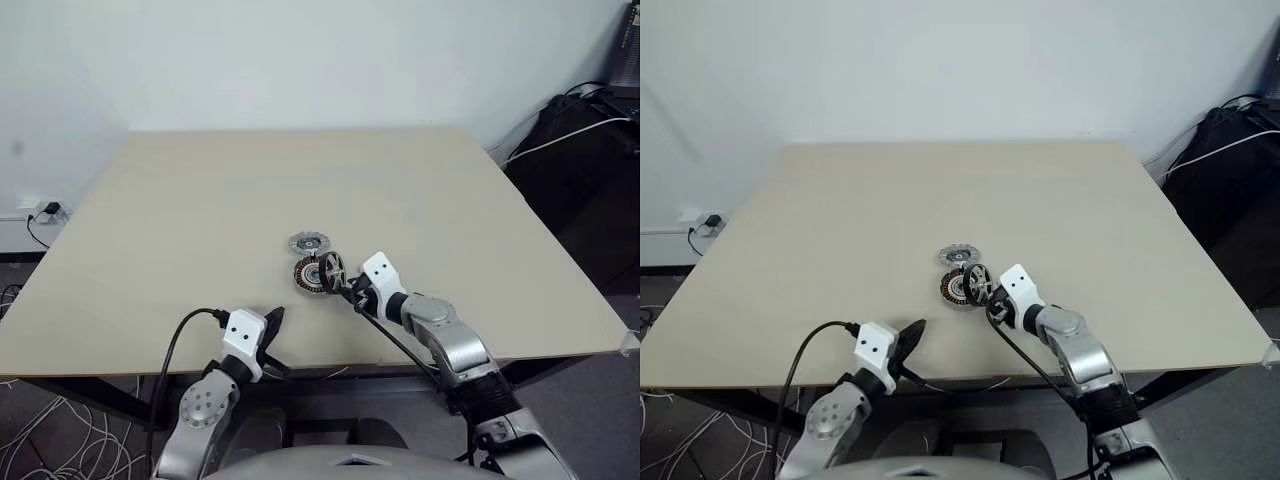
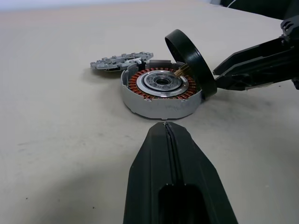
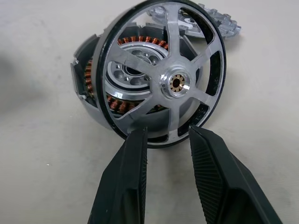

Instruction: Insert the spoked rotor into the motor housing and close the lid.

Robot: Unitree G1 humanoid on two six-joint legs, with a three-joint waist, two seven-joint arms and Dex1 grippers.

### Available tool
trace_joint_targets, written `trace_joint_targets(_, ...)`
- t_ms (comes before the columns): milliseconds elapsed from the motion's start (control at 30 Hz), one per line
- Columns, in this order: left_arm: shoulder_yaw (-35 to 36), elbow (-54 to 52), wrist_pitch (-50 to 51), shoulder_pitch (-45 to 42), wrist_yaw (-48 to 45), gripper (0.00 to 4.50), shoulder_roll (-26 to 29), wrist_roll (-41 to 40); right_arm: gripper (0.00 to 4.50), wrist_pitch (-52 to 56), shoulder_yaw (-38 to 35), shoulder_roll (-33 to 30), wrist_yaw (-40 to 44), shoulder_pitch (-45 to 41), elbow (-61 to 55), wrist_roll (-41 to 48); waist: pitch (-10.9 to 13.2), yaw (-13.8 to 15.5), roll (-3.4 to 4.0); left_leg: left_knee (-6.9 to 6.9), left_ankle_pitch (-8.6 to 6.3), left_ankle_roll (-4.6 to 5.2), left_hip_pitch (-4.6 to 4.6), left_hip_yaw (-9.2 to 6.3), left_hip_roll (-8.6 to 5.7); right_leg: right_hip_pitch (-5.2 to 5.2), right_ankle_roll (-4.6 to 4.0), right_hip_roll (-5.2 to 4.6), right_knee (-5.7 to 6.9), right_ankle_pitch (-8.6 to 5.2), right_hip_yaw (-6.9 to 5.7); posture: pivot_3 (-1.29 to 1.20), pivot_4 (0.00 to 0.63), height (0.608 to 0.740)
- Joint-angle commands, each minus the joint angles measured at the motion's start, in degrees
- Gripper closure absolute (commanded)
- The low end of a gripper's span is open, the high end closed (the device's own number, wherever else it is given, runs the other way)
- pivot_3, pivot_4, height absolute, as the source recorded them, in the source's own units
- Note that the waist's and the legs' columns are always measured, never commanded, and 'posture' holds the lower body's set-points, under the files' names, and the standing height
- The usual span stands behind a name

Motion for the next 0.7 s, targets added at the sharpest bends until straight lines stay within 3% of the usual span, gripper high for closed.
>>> trace_joint_targets(33,0.2,-2.7,-0.2,-0.7,0.1,4.5,-0.3,-0.7,2.98,-1.7,-0.1,0.5,0.5,-2.2,0.3,-0.2,0.0,0.0,0.01,0.01,0.0,0.0,0.01,0.0,0.0,0.0,0.0,0.0,0.02,0.0,0.0,0.0,0.0,0.74)
trace_joint_targets(600,0.5,-1.4,-1.2,-0.9,1.1,4.5,-0.8,-0.7,2.98,-4.4,0.2,1.2,2.3,-6.1,6.4,-2.4,0.0,-0.1,0.03,0.01,0.01,-0.01,0.07,0.0,0.0,0.0,-0.01,0.04,0.08,0.0,0.04,0.0,0.0,0.74)
trace_joint_targets(700,0.5,-1.3,-1.4,-0.9,1.2,4.5,-1.0,-0.8,3.65,-4.7,0.2,1.3,2.5,-6.2,6.9,-2.6,0.0,-0.1,0.03,0.01,0.01,-0.01,0.07,0.0,0.0,0.0,-0.01,0.04,0.08,0.0,0.04,0.0,0.0,0.74)
